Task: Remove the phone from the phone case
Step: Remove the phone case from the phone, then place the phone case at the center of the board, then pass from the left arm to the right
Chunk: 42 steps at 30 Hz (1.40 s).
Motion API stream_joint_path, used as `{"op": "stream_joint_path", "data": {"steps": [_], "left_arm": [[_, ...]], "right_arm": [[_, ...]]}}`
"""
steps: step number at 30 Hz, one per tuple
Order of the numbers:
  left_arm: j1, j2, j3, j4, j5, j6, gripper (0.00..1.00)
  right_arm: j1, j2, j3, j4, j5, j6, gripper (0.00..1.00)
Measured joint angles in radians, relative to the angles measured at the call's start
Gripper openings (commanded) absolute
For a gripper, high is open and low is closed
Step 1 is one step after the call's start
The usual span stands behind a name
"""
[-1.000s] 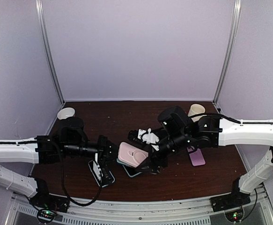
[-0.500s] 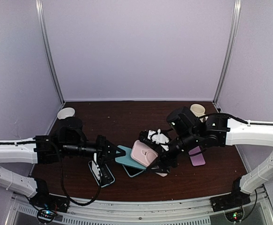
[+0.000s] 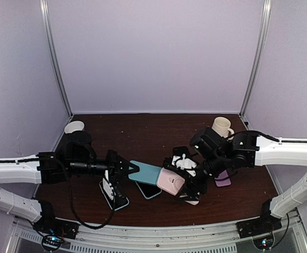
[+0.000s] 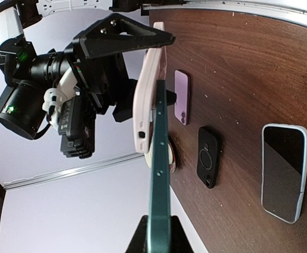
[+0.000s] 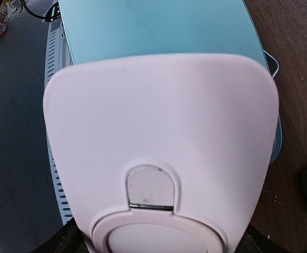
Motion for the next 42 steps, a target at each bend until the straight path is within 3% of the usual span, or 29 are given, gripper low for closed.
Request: {"op": "stream_joint_path", "data": {"steps": [21,25,34,42], "left_arm": [[0.008,-0.008,-0.008,-0.009,-0.029,0.007,0.0],[0.008,-0.012,-0.008,-0.007,-0.029,0.007,0.0],[0.008,-0.013,-0.008,-0.006,-0.029,0.007,0.0],[0.008,-0.013,-0.008,-0.006,-0.028,0.007,0.0]], "right_arm": [[-0.158,-0.047,-0.173,-0.05,0.132,0.163,0.75],[-0.175,-0.047,-0.181,-0.055,0.165,0.198,0.79],[-0.183,-0.047,-0.198,-0.054,0.22,0.245,0.99],[-0.184,-0.08,-0.198,-0.054,0.242,0.247,1.0]]}}
